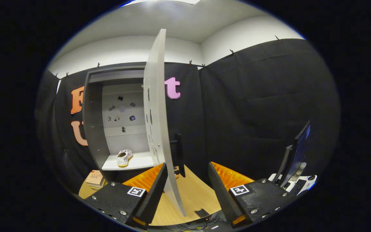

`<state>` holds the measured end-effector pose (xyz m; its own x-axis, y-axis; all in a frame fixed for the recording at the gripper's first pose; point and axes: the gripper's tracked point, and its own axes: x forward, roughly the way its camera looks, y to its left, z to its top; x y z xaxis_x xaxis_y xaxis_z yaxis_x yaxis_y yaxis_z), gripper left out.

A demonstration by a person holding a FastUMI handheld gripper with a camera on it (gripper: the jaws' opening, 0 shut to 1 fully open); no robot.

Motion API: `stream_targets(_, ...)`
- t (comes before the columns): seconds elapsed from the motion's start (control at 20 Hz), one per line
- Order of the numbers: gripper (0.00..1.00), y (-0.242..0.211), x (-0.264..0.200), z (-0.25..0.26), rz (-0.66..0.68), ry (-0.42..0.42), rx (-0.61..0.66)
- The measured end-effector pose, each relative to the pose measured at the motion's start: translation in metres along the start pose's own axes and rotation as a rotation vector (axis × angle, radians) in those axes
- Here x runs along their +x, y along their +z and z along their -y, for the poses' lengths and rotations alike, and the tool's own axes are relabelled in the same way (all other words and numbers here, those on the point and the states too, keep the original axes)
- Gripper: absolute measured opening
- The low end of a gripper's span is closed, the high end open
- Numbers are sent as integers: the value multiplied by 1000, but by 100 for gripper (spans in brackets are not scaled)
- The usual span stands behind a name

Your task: Open the shoe cabinet door, grab the shoes and put them into the shoe cabinet, then close the shoe cabinet door.

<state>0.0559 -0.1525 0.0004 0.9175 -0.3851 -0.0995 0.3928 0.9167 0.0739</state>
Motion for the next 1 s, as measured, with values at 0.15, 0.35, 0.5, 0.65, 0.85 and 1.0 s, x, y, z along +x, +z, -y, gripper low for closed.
stream_targets(0.15,81,-7,19,11,-18,2,13)
stream_targets(0.35,82,-12,47,11,-30,29,20)
stream_targets(0.5,82,-15,59,3,-37,66,33)
stream_targets(0.65,83,-16,64,-3,-27,84,20)
stream_targets(0.85,82,-14,62,-9,-12,99,6)
stream_targets(1.0,80,-15,56,-24,-6,123,-4)
